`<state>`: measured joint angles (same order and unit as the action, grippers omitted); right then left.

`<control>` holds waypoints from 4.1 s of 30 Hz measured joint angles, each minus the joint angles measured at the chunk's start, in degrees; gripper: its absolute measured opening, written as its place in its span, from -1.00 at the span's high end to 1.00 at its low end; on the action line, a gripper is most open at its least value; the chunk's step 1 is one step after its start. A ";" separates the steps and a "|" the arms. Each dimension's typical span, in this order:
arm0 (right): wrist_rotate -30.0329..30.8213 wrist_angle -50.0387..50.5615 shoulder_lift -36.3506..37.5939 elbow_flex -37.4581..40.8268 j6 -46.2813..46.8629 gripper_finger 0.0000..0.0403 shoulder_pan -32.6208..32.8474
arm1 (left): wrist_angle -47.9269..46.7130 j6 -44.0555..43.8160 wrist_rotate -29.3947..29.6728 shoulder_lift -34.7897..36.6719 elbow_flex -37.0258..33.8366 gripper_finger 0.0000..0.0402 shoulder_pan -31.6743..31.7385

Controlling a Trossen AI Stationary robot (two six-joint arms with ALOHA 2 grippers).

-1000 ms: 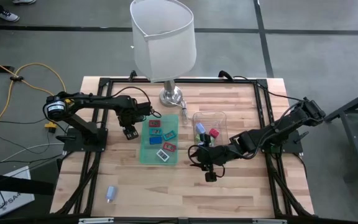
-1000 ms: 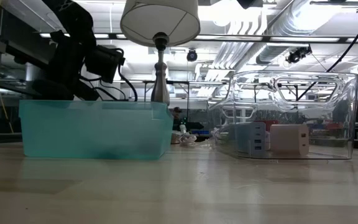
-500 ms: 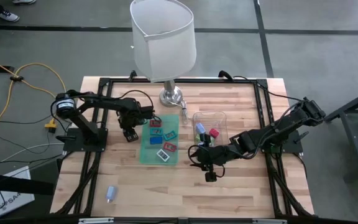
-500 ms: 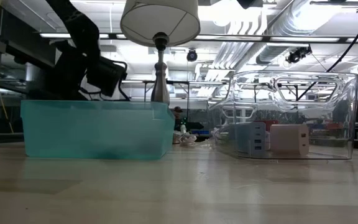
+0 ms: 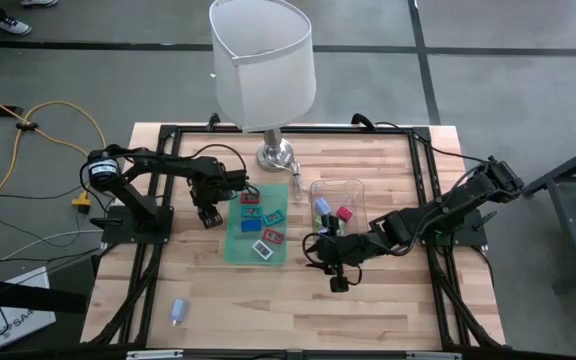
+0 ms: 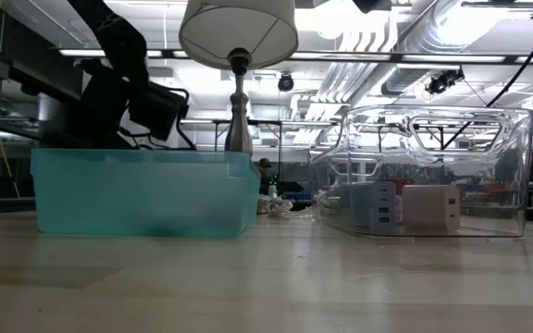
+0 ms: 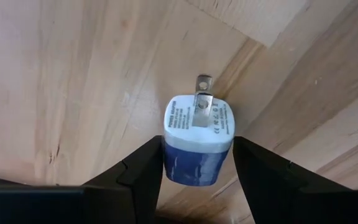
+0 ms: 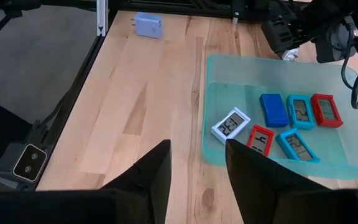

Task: Pick & Place Office items
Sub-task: Put the purple charger adapter into the transparent bin

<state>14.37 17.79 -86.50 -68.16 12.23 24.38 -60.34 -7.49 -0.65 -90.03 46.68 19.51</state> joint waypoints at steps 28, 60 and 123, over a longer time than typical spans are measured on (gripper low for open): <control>0.01 -0.01 0.00 0.00 0.00 0.31 0.00 | -1.76 -0.21 0.11 -0.01 0.06 0.36 0.00; 0.02 -0.34 0.00 0.00 0.00 0.31 0.00 | -3.85 -7.48 2.67 27.68 5.81 0.37 -11.57; 4.92 -17.50 -0.17 -0.02 -7.21 0.31 -4.63 | 55.92 7.15 22.21 22.18 7.99 0.37 -42.93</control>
<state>19.29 0.30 -86.67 -68.18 5.02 19.75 -4.42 -0.34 21.56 -67.85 54.68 -23.42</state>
